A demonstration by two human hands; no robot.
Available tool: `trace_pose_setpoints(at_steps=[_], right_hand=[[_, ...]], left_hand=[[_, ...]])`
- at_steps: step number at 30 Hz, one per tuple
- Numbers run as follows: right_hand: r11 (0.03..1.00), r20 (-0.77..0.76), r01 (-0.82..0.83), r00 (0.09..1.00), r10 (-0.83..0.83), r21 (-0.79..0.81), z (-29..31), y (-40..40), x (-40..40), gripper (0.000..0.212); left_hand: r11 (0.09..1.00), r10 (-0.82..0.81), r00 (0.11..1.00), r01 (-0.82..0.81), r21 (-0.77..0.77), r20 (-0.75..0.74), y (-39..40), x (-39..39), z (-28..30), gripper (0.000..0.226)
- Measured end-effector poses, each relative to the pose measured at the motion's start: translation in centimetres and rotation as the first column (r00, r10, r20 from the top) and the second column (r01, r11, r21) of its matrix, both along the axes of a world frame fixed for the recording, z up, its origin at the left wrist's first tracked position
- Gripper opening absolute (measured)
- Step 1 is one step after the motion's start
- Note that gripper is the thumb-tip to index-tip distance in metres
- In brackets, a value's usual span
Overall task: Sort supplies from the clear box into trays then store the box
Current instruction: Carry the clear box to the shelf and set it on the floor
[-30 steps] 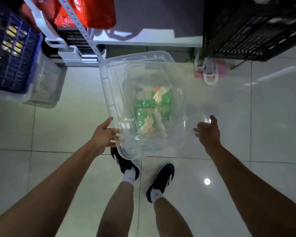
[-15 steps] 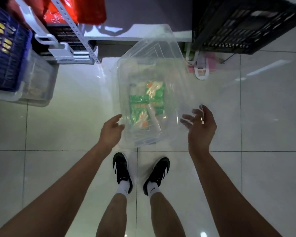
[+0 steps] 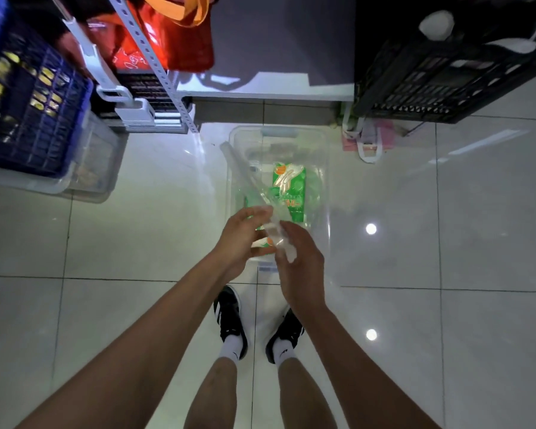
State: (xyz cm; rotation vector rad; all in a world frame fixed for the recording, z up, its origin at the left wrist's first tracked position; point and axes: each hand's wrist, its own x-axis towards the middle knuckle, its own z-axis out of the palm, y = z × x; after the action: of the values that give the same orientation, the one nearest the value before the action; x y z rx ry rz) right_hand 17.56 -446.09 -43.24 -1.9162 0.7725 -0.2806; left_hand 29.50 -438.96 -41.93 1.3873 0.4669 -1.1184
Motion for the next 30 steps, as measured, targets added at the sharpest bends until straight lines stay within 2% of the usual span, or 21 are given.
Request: trace_pose_setpoints(at_steps=[2, 4, 6, 7, 9, 11, 13, 15, 17, 19, 22, 26, 30], right_hand=[[0.983, -0.068, -0.173, 0.983, 0.169, -0.059, -0.4, 1.0, -0.5, 0.054], [0.924, -0.099, -0.374, 0.925, 0.366, -0.077, -0.9, 1.4, -1.5, 0.065], [0.853, -0.174, -0.522, 0.841, 0.512, -0.015, -1.5, 1.0, -2.9, 0.066], [0.844, -0.22, -0.535, 0.818, 0.531, 0.046, -1.9, 0.7, -3.6, 0.062], [0.898, -0.331, -0.436, 0.84, 0.431, 0.061, -3.3, -0.1, -5.0, 0.049], [0.948, -0.48, -0.314, 0.842, 0.248, -0.06, -5.5, -1.1, -6.0, 0.048], [0.978, -0.661, -0.201, 0.741, 0.119, -0.049, -7.2, -2.4, -6.4, 0.051], [0.996, -0.764, -0.082, 0.641, 0.069, 0.022, -8.9, -3.5, -6.8, 0.058], [0.996, -0.773, 0.048, 0.633, 0.03, 0.077, -10.3, -4.3, -7.1, 0.068], [0.98, -0.743, 0.155, 0.67, -0.013, 0.122, -11.8, -4.6, -7.2, 0.075], [0.954, -0.709, 0.285, 0.692, -0.135, 0.097, -13.8, -4.9, -7.6, 0.077], [0.944, -0.636, 0.331, 0.732, -0.245, 0.018, -15.4, -4.2, -8.2, 0.074], [0.936, -0.549, 0.338, 0.767, -0.332, -0.093, -16.8, -2.5, -8.0, 0.072]], left_hand=[[0.995, 0.034, 0.999, -0.035, 0.097, 0.015, 1.4, -0.3, -1.2, 0.034], [0.986, 0.078, 0.997, -0.079, 0.149, 0.012, 2.7, -0.5, -2.4, 0.036], [0.981, 0.094, 0.995, -0.096, 0.17, 0.02, 4.0, -0.8, -3.4, 0.035], [0.98, 0.101, 0.995, -0.103, 0.171, 0.021, 4.7, -0.9, -3.8, 0.036], [0.982, 0.109, 0.994, -0.11, 0.155, 0.011, 5.9, -0.9, -4.5, 0.04], [0.985, 0.119, 0.993, -0.116, 0.128, -0.02, 7.3, -0.7, -5.4, 0.047], [0.986, 0.131, 0.99, -0.125, 0.113, -0.054, 8.7, -0.5, -6.7, 0.05], [0.985, 0.144, 0.984, -0.133, 0.109, -0.1, 9.8, -0.3, -8.0, 0.046], [0.984, 0.162, 0.973, -0.147, 0.097, -0.167, 10.9, -0.2, -9.4, 0.033], [0.984, 0.172, 0.96, -0.156, 0.089, -0.219, 11.8, -0.2, -10.8, 0.018], [0.983, 0.173, 0.957, -0.153, 0.104, -0.232, 12.9, 0.0, -13.3, 0.019], [0.967, 0.111, 0.991, -0.091, 0.238, -0.07, 13.2, 0.0, -17.1, 0.034], [0.925, 0.018, 0.996, -0.052, 0.375, 0.092, 13.3, -1.0, -20.7, 0.04]])
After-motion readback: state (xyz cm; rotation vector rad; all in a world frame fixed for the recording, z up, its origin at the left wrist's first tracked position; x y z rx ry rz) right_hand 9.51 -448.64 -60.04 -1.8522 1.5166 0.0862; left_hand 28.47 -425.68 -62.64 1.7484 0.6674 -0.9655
